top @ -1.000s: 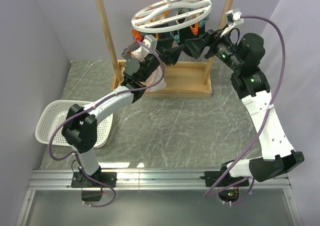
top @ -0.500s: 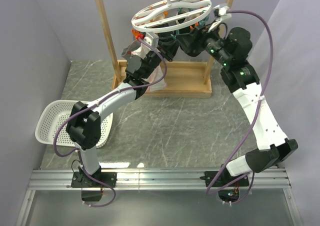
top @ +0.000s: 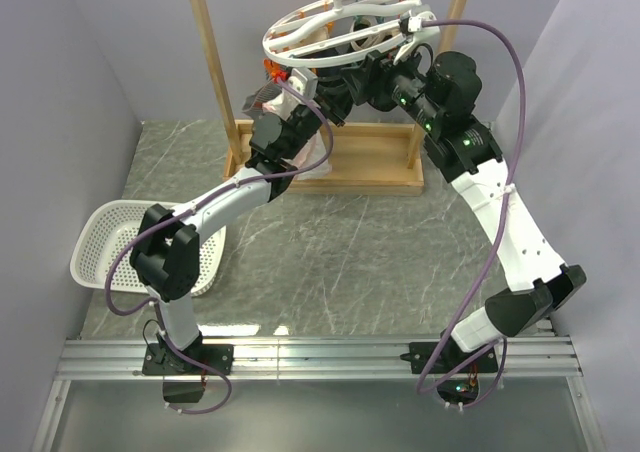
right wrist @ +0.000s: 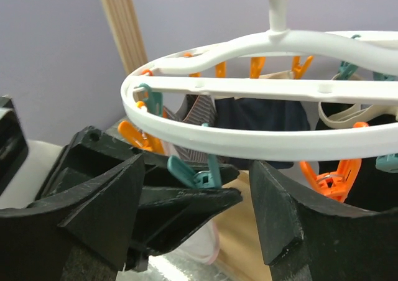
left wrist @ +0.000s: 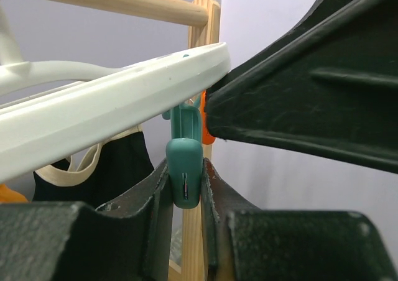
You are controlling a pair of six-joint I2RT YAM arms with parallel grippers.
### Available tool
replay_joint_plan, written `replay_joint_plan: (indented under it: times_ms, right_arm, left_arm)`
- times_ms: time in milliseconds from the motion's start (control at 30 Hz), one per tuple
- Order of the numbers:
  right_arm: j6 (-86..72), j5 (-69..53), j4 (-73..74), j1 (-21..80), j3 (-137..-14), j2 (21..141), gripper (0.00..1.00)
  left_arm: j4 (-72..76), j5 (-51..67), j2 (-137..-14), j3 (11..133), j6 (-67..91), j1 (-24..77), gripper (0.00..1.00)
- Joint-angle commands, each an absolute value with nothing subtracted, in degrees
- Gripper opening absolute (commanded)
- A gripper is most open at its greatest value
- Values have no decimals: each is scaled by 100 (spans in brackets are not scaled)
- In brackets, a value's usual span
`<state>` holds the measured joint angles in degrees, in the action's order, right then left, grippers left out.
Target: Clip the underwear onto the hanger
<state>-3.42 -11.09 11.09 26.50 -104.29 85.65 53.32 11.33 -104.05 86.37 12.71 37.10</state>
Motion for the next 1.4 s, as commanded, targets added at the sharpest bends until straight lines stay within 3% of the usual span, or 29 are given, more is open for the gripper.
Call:
replay_joint_plan:
  times_ms: [0,400,633,833,867,900,933,967,1033,1233,1367]
  right_arm:
    - [-185,-931,1125,2689,-10784,8666,74]
    - [-115,-1362,1458,2769,-10924,8762,71]
    - [-53,-1099,1837,2777,-11407,9193,62]
    - [123,-1002,1907,2777,-11496,9255,47]
    - [123,-1002,1899,2777,-11505,9246,41]
    - [114,-993,1890,2786,-11514,9237,38]
    - [106,-993,1890,2786,-11522,9229,34]
    - [105,-984,1881,2777,-11522,9211,27]
    - [88,-984,1881,2777,-11549,9185,21]
    - [9,-1037,1907,2777,-11646,9193,0]
    - [-130,-1037,1881,2777,-11663,9185,0]
  left_arm:
    - [5537,1345,-10072,8604,1178,3735,16]
    - [5484,1503,-10055,8605,1169,3727,18]
    - [5528,1643,-10037,8587,1160,3727,18]
    - [5502,1740,-10002,8587,1160,3718,21]
    - [5485,1749,-10002,8596,1160,3726,23]
    - [5423,1766,-9976,8587,1169,3727,27]
    - [5388,1775,-9923,8578,1178,3718,37]
    - [5344,1793,-9879,8517,1178,3718,41]
    - [5187,1880,-9670,8412,1116,3709,48]
    - [4650,2127,-8765,7551,1081,3604,50]
    - [4045,2249,-8140,6891,967,3464,50]
